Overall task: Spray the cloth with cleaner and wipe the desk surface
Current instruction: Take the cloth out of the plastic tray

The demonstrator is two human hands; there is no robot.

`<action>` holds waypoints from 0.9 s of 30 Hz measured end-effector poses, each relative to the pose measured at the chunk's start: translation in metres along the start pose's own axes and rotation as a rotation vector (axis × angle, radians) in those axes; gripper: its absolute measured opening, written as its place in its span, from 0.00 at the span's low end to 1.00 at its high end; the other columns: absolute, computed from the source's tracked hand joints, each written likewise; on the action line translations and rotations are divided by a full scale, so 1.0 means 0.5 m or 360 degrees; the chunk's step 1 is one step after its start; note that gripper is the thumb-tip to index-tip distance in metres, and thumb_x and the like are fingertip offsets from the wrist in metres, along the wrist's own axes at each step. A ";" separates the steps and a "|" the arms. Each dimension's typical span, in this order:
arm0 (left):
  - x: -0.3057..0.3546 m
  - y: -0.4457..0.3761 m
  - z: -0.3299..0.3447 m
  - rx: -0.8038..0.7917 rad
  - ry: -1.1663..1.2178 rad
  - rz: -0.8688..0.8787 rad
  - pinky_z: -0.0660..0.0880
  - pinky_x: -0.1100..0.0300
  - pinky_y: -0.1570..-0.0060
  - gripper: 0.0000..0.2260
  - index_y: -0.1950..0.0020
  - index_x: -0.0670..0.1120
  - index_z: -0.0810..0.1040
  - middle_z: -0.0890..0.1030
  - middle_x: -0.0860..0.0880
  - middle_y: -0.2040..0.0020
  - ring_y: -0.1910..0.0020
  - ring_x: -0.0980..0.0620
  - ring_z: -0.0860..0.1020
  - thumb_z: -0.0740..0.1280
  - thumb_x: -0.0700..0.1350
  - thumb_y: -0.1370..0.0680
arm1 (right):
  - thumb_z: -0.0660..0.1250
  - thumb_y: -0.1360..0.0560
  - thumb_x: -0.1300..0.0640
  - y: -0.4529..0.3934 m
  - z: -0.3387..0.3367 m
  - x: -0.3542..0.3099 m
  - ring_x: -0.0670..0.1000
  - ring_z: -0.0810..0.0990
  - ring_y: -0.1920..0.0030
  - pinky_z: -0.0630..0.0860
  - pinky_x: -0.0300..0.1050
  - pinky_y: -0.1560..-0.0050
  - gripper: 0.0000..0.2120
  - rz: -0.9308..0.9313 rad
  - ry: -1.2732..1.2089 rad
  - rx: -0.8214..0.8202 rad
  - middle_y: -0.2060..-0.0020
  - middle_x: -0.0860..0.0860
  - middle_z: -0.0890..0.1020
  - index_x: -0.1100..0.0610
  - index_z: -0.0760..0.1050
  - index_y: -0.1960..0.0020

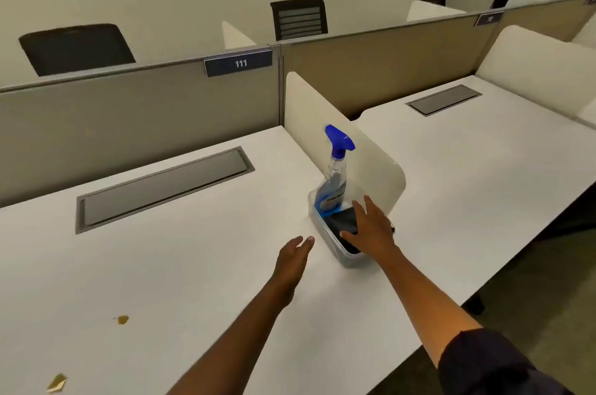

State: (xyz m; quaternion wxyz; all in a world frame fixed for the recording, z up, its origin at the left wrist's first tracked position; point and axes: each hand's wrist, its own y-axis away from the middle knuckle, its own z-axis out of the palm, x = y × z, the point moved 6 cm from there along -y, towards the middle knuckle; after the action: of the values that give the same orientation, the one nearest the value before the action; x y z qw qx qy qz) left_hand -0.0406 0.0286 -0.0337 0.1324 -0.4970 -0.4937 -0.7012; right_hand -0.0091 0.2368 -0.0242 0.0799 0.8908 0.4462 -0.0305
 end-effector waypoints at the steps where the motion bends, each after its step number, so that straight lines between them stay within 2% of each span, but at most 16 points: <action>1: 0.000 -0.014 0.012 0.0049 0.0012 -0.0017 0.65 0.43 0.28 0.28 0.25 0.46 0.64 0.65 0.45 0.24 0.27 0.43 0.65 0.64 0.56 0.22 | 0.64 0.28 0.34 -0.009 0.007 -0.002 0.59 0.62 0.26 0.66 0.57 0.29 0.41 -0.0024 0.0031 -0.0071 0.23 0.53 0.56 0.50 0.53 0.24; 5: -0.011 -0.049 0.062 0.0083 0.0097 -0.0174 0.72 0.47 0.33 0.27 0.27 0.43 0.66 0.68 0.42 0.26 0.32 0.41 0.72 0.68 0.51 0.23 | 0.65 0.30 0.33 -0.033 0.041 -0.010 0.56 0.73 0.35 0.74 0.56 0.35 0.36 -0.0048 0.0031 -0.0266 0.29 0.52 0.66 0.49 0.60 0.29; 10: -0.017 -0.081 0.106 0.0123 0.0085 -0.0247 0.78 0.50 0.40 0.24 0.32 0.41 0.71 0.75 0.40 0.33 0.44 0.43 0.80 0.71 0.48 0.25 | 0.70 0.30 0.39 -0.058 0.076 -0.013 0.58 0.74 0.37 0.74 0.56 0.36 0.34 -0.0042 0.0125 -0.0335 0.31 0.54 0.67 0.51 0.62 0.31; 12: -0.015 -0.090 0.122 0.0148 0.0047 -0.0239 0.80 0.51 0.43 0.20 0.36 0.41 0.74 0.78 0.40 0.38 0.48 0.44 0.82 0.72 0.46 0.26 | 0.71 0.30 0.41 -0.066 0.085 -0.015 0.58 0.74 0.37 0.73 0.56 0.35 0.34 -0.0043 0.0172 -0.0306 0.33 0.55 0.69 0.52 0.62 0.31; 17: -0.014 -0.109 0.130 0.0288 -0.0112 -0.0158 0.81 0.53 0.46 0.14 0.45 0.41 0.78 0.81 0.41 0.47 0.53 0.45 0.84 0.73 0.46 0.27 | 0.67 0.24 0.47 -0.079 0.098 -0.017 0.58 0.75 0.39 0.74 0.55 0.35 0.25 -0.0035 0.0214 -0.0230 0.35 0.56 0.71 0.52 0.64 0.32; 22: -0.012 -0.110 0.124 0.0315 -0.0127 -0.0065 0.83 0.57 0.53 0.07 0.62 0.44 0.79 0.84 0.42 0.56 0.59 0.47 0.84 0.74 0.45 0.28 | 0.67 0.23 0.50 -0.082 0.089 -0.015 0.57 0.78 0.44 0.77 0.53 0.39 0.19 -0.0036 0.0034 -0.0175 0.37 0.56 0.72 0.53 0.68 0.36; 24: -0.013 -0.110 0.123 0.0310 -0.0113 -0.0062 0.83 0.55 0.52 0.07 0.62 0.45 0.79 0.84 0.41 0.55 0.58 0.47 0.84 0.74 0.45 0.28 | 0.68 0.24 0.51 -0.081 0.077 -0.011 0.57 0.79 0.46 0.78 0.52 0.41 0.18 -0.0010 -0.0087 -0.0170 0.38 0.56 0.73 0.53 0.70 0.36; 27: -0.015 -0.104 0.122 0.0243 -0.0040 -0.0073 0.82 0.55 0.50 0.09 0.53 0.40 0.81 0.84 0.41 0.51 0.56 0.47 0.84 0.73 0.46 0.27 | 0.71 0.26 0.53 -0.079 0.046 -0.002 0.57 0.80 0.46 0.78 0.51 0.43 0.21 -0.0029 -0.0222 -0.0164 0.39 0.55 0.74 0.52 0.71 0.36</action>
State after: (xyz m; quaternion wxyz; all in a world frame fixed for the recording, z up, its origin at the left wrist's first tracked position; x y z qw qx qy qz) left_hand -0.0378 0.1014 -0.0680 0.1476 -0.4829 -0.5587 -0.6580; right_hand -0.0410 0.2555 -0.0512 0.1562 0.8772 0.4485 -0.0700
